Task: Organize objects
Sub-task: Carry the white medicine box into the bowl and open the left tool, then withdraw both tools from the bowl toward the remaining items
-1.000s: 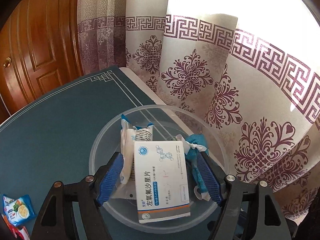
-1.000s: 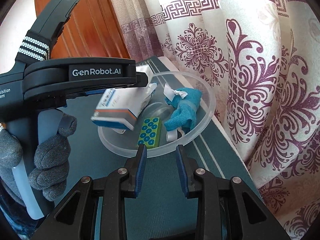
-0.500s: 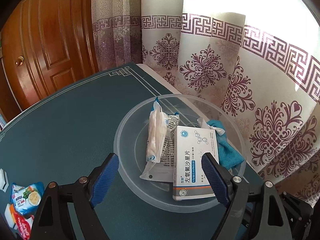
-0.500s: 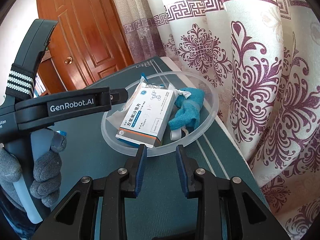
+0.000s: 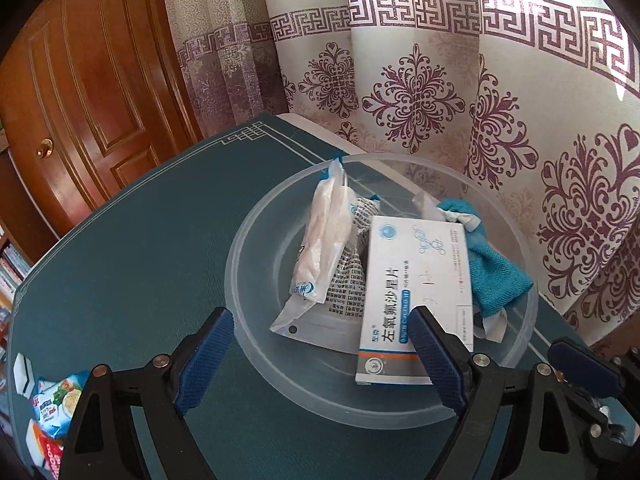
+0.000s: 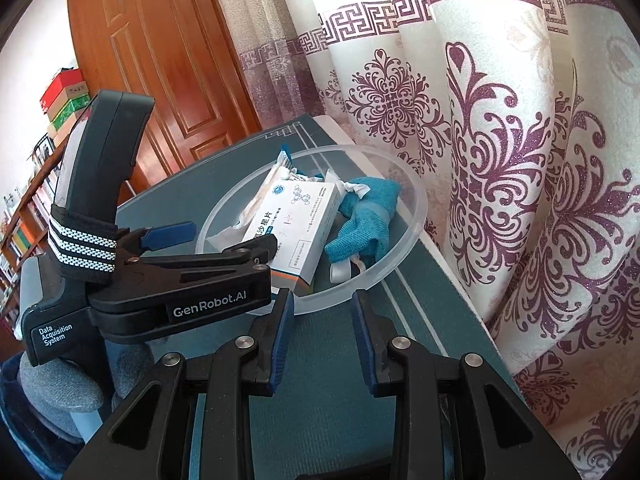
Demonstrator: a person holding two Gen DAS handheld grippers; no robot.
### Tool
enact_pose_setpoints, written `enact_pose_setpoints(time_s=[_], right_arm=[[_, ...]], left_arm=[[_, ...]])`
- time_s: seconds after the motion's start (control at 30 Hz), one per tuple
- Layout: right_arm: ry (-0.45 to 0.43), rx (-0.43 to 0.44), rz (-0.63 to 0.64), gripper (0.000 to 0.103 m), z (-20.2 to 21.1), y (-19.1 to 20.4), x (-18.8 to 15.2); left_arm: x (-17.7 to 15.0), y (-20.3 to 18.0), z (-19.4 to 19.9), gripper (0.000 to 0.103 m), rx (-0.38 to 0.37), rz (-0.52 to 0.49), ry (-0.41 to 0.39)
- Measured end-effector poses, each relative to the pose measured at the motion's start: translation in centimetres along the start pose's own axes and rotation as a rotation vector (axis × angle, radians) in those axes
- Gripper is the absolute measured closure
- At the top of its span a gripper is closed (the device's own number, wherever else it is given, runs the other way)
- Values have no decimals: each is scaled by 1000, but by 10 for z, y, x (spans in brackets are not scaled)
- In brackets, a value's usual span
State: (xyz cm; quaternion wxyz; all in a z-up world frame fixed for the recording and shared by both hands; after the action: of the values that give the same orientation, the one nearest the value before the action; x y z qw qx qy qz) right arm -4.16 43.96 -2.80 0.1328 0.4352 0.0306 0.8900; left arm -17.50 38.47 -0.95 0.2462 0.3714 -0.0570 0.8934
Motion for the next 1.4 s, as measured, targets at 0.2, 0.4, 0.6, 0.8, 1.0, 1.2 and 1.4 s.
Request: enact_pose_setpoints(time_s=[0.2,0.4,0.6,0.8,1.0,1.2,1.4], right_arm=[[6,-2,0,71,-3,-1,-2],[5,-5,-1,71,-3,0,-2],[1,-4,2,71,-3,1,-1],[-6,1,8,71,0,6,-1],[-7,16,24,71,3,17,-3],[-1,34,48,71,5,32,-8],[10,51,70,71,5,49,-15]], left_arm=[[-7,41,-26,11,124,23,53],[-8,49,-14,11,66,84,41],[-5,46,-1,11,59,78,17],[-12,50,11,11,52,95,21],[-23,60,26,11,52,128,21],[-34,79,39,11,59,174,23],[-47,104,54,10,73,228,24]])
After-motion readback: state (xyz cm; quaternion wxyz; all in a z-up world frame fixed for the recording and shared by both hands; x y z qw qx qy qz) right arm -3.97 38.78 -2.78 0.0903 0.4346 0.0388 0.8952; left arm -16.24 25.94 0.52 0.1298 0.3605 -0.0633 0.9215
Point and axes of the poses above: each gripper's, at about its wrist camera, not at the fingertips, and z roughly against the way its jaws point, y to its left, x to its top, the point moved 8 cm from there along -z, roughly the way its jaws point, and after that the axes turned 6 degrees about z, right-handed, at the moved point
